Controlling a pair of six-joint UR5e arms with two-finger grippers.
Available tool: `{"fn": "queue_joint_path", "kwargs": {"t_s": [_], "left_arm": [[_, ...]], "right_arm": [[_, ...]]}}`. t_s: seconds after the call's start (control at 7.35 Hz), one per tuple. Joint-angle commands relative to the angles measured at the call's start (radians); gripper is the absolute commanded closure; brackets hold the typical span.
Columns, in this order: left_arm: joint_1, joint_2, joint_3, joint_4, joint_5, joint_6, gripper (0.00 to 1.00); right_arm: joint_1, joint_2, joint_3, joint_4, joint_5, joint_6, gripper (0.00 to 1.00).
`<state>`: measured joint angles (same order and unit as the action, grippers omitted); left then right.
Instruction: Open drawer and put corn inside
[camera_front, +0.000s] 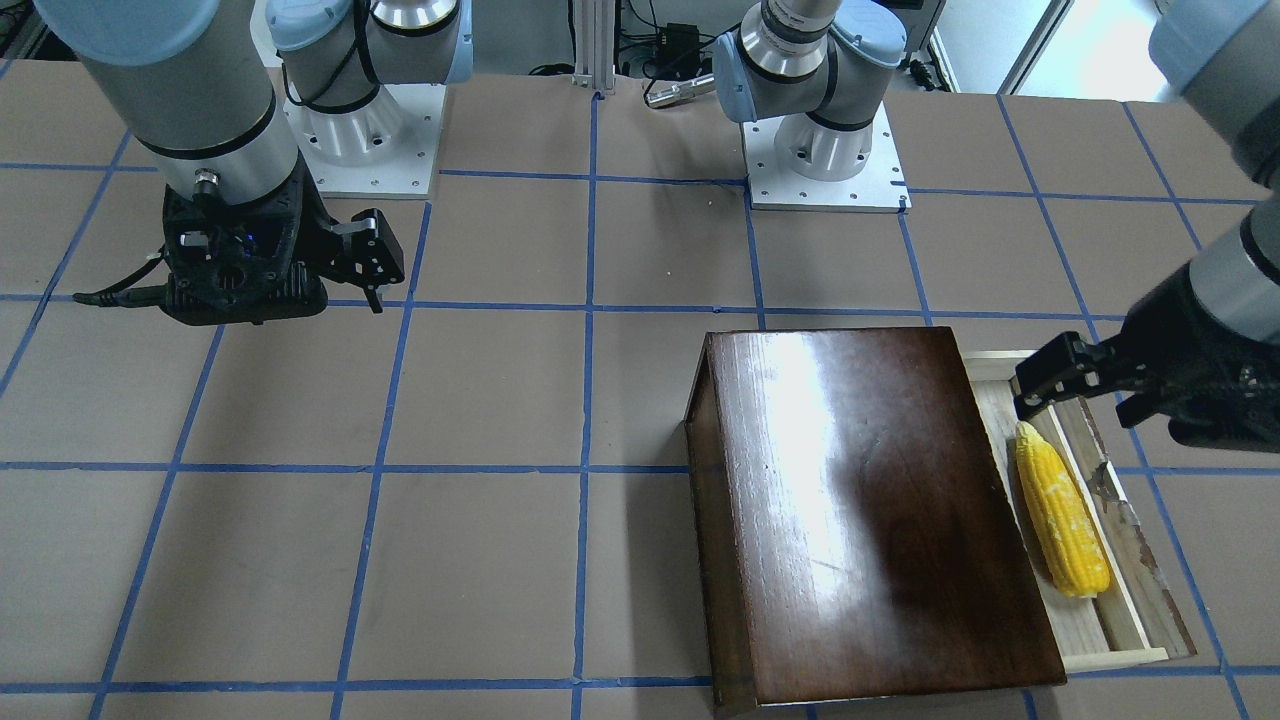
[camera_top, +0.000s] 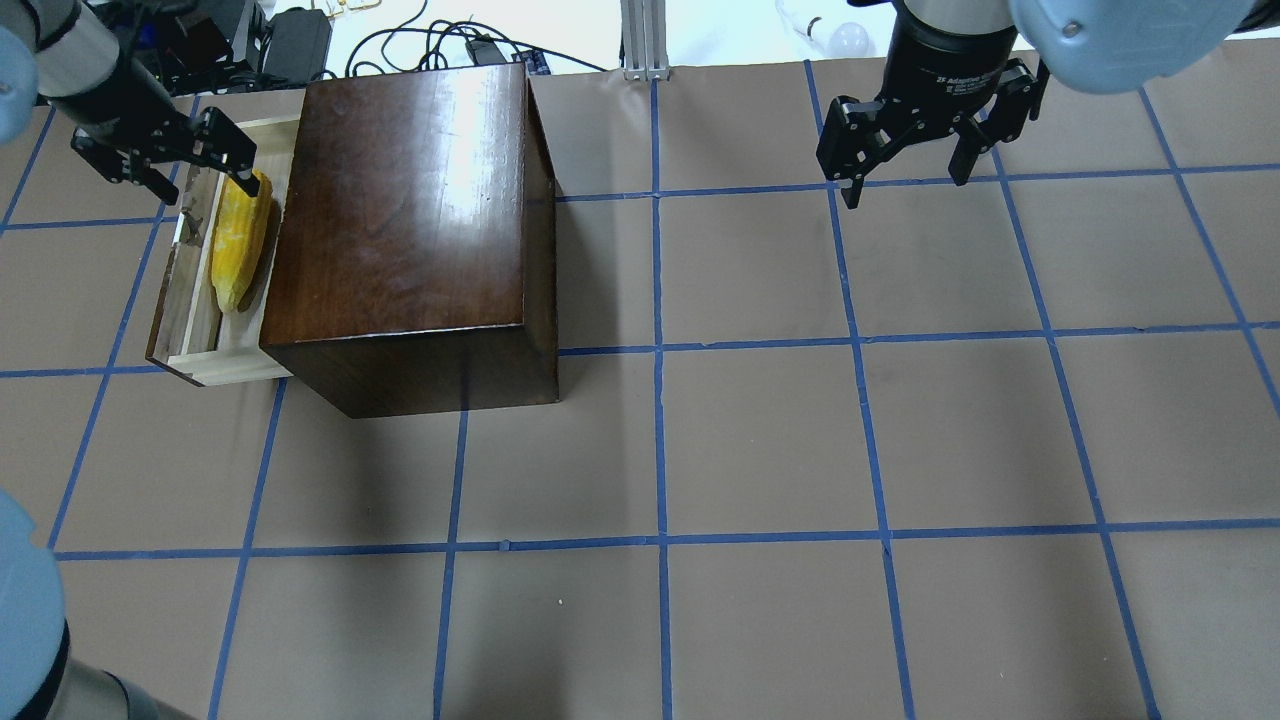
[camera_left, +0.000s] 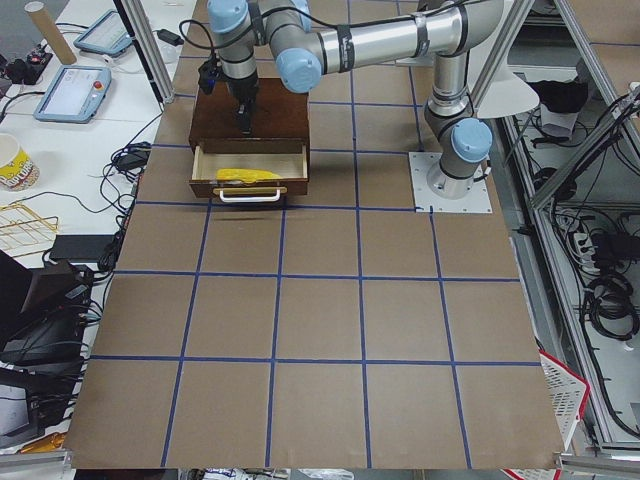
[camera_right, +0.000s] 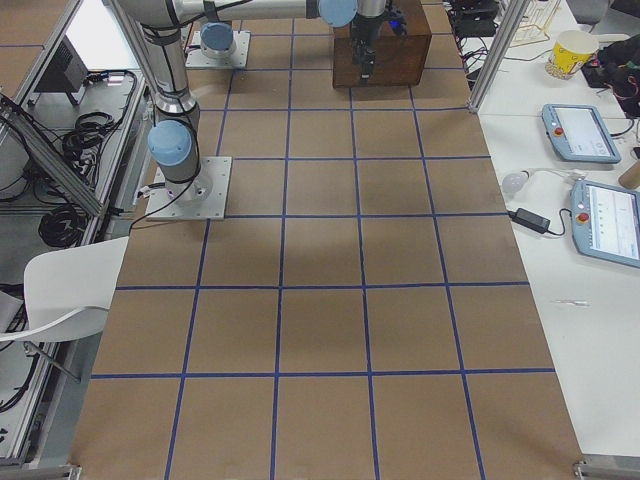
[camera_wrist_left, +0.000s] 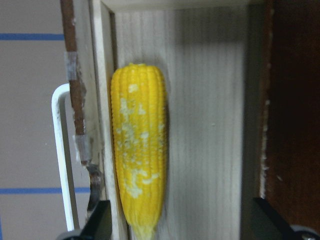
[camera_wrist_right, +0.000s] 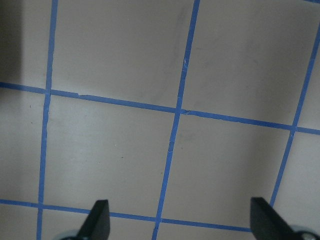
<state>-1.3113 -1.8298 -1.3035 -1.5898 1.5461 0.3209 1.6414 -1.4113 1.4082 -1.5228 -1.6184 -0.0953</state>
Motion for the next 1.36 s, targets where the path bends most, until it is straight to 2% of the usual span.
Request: {"fn": "queue_joint_path", "kwargs": {"t_s": [0.0,0.41,0.68,1.22], "left_arm": [[-0.078,0.119,0.006,-0.1,0.012,-0.023,0.0],[-0.244,0.239,-0.118,-0.095,0.016,-0.143,0.0],[-0.253,0.259,-0.186,-0.075,0.012,-0.129,0.0],[-0.259,0.261,-0.189,-0.041,0.016,-0.131,0.0]], "right_arm": [[0.0,0.0,0.0,0.0,0.0,0.0,0.0],[0.0,0.0,0.0,0.0,0.0,-0.001,0.0],[0.0,0.0,0.0,0.001,0.0,-0.001,0.0],[0.0,0.0,0.0,0.0,0.0,-0.001,0.0]]}}
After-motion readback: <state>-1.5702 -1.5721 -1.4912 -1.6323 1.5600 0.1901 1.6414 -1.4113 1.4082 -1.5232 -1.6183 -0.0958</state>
